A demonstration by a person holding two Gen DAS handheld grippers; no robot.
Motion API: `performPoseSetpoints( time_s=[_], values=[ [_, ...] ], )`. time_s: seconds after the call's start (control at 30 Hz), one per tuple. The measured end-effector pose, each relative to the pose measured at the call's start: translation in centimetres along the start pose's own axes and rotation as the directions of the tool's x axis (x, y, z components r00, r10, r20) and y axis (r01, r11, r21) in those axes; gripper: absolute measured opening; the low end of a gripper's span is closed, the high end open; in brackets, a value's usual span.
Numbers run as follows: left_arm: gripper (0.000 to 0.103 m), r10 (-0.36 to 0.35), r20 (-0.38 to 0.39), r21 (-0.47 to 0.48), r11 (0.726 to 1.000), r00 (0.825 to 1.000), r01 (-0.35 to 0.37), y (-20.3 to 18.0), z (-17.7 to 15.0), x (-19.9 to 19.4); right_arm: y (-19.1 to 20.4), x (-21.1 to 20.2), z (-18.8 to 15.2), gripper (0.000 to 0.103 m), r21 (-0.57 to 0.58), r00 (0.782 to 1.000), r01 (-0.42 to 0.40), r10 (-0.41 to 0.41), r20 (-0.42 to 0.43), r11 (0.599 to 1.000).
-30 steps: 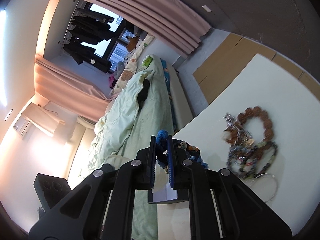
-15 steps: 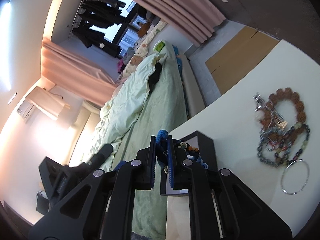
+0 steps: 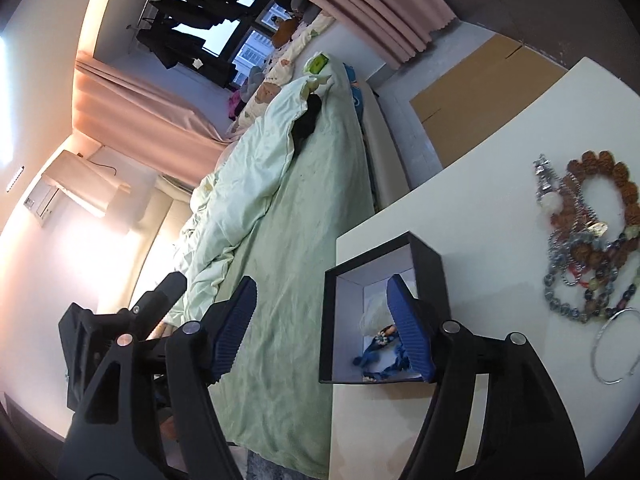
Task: Organize jewelry
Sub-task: 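Carry the blue bracelet into the black box and open the right tool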
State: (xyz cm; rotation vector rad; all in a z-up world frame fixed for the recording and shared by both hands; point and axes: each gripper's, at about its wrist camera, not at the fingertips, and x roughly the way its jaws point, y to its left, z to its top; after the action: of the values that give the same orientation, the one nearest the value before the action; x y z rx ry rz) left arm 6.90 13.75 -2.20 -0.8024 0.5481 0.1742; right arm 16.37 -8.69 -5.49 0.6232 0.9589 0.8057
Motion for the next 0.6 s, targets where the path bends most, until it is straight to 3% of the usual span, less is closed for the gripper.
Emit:
performPoseSetpoints(
  time_s=[0.5,0.6],
  values=[
    [0.088,-0.010,-0.078,0.090,0.996,0.997,0.017,-2.3,-2.6,0.9,-4.8,-6.4,1.4,0.068,0.114,0.978,0.194,-0.202,0.055,0.974],
    [0.083,-0.027,-0.095,0.112,0.993,0.995,0.038,-3.1,-3.4,1.1,-6.1,-7.4,1.8,0.068,0.135,0.972,0.221,-0.229,0.043,0.966]
  ],
)
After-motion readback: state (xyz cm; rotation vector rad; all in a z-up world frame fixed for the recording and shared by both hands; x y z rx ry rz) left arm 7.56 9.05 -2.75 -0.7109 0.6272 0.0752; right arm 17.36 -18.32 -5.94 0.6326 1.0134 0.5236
